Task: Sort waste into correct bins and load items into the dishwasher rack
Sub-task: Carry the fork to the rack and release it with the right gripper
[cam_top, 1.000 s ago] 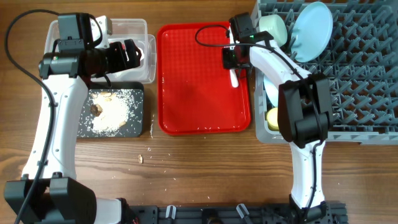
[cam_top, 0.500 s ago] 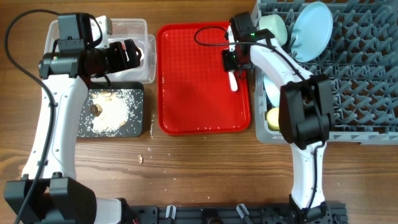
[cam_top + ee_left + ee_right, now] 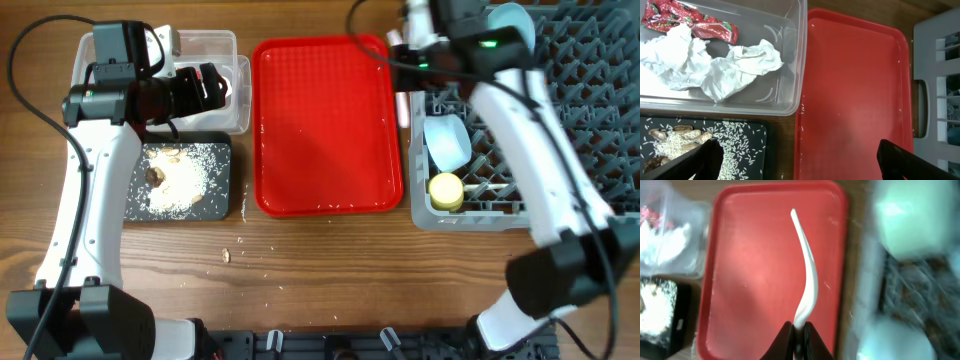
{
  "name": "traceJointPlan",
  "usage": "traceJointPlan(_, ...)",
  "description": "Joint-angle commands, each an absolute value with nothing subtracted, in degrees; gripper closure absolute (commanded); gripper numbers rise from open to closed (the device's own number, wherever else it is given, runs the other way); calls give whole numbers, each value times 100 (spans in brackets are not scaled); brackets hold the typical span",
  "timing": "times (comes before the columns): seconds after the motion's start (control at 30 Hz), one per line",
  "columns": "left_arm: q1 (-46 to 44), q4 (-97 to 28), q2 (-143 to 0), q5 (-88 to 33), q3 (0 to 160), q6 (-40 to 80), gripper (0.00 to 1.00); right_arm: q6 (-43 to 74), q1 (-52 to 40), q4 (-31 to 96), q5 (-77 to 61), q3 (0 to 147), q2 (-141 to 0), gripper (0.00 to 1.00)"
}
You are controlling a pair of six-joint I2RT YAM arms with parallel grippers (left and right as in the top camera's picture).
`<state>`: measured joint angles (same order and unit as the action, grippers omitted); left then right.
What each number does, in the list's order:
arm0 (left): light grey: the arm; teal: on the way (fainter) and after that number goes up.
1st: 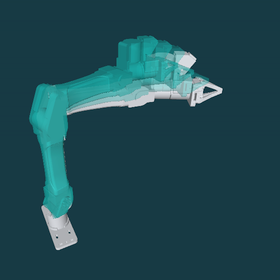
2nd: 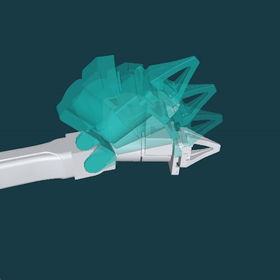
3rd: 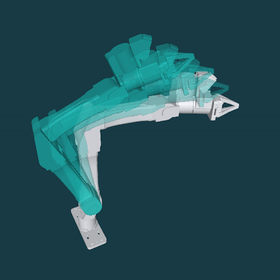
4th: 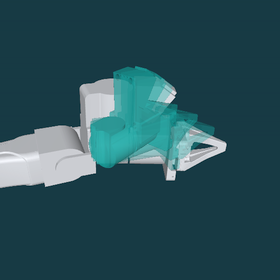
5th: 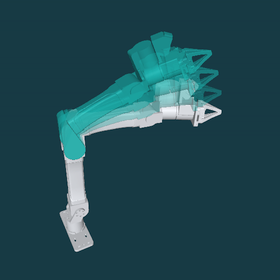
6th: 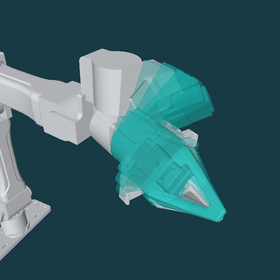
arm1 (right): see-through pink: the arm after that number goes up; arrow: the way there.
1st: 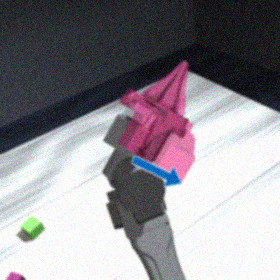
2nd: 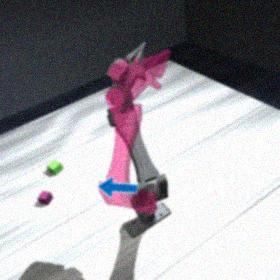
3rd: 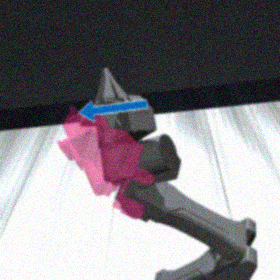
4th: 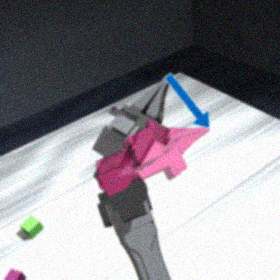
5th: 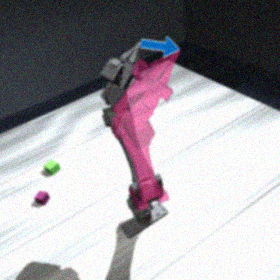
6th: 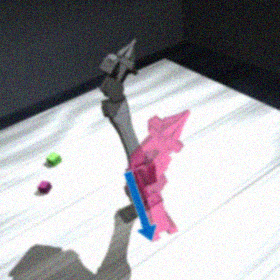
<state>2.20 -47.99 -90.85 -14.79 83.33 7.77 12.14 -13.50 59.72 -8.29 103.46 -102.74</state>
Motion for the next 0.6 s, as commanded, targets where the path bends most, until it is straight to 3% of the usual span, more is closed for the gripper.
traceJointPlan(0.0,202,-4786,-9074,-1448,8423,727,0,2626,-482,6600,-305,10392,-9972,96)
traceJointPlan(0.27,202,-4788,-9074,-1448,8423,727,0,4545,1111,6779,60,9520,-9992,96)
traceJointPlan(0.57,202,-4786,-9074,-1448,8423,727,0,4705,1273,6165,-3,8318,-9992,96)
